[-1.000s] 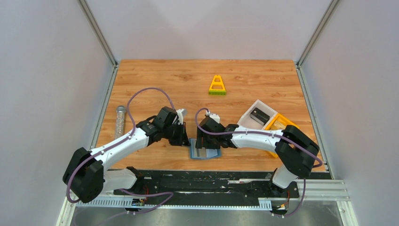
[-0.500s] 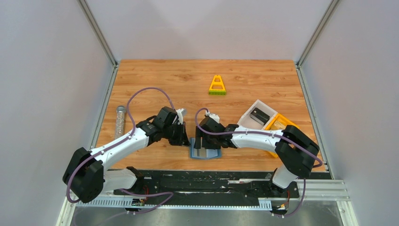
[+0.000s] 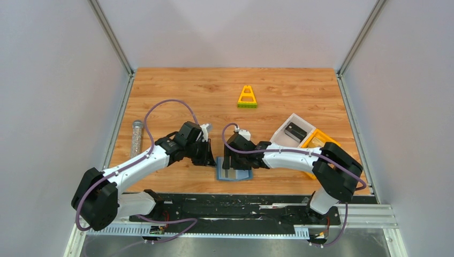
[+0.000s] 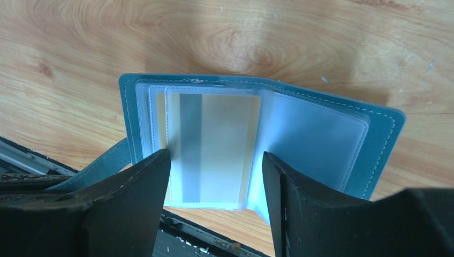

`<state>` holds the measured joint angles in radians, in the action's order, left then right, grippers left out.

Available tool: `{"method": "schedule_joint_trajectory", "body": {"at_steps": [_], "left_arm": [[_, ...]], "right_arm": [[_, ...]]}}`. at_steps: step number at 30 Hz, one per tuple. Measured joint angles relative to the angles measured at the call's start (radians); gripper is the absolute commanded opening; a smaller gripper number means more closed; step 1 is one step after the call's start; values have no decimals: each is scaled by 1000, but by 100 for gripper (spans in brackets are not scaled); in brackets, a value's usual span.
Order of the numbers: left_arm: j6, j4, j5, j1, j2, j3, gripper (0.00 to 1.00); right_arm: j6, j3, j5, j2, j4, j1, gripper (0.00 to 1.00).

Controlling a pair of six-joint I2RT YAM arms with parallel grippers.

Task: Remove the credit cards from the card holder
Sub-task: Open the card holder at the center of the board.

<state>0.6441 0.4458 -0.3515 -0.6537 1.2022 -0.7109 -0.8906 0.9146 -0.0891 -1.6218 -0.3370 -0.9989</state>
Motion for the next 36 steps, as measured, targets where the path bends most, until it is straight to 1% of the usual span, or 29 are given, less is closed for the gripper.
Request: {"method": "schedule_joint_trajectory", "body": {"at_steps": [11,22,31,36], "left_arm": [[-2,1,13,0,0,0,0],[-2,0,14,0,0,0,0],[-2,-1,13,0,0,0,0],[-2,-1,13,0,0,0,0]], "right_arm": [[-21,6,-48,0,-25,-9,59],[-37,29,-105,3,-85,-26,58],[-48,29,-156,35,-145,-32,58],[-51,29,-195,42,-210,-33,57]]}}
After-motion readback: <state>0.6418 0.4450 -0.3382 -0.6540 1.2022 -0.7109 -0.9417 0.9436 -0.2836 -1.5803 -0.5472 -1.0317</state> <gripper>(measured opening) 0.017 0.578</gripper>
